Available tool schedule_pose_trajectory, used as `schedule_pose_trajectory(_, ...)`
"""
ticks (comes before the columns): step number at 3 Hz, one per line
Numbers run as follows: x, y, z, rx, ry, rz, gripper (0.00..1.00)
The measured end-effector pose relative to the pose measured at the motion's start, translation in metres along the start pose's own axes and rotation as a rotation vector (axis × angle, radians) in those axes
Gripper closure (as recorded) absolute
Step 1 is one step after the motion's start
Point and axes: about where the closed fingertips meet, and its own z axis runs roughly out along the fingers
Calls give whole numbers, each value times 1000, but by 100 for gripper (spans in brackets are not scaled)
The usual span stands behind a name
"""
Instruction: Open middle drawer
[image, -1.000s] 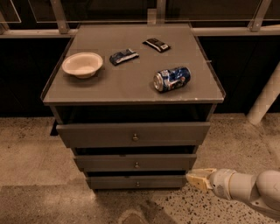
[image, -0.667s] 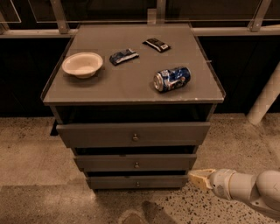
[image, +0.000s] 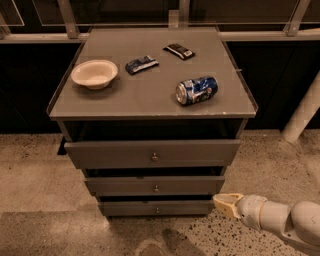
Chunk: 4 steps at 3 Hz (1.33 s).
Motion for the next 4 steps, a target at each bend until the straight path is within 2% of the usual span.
schedule_pose_trajectory(1,18,-17,35,-114,-44,-93,100)
schedule_pose_trajectory(2,11,-43,58,-214,-94,-161,100)
schedule_pose_trajectory(3,-11,-66,49,-188,-128,-180,100)
schedule_pose_trajectory(4,-11,-66,49,-187,-128,-180,100)
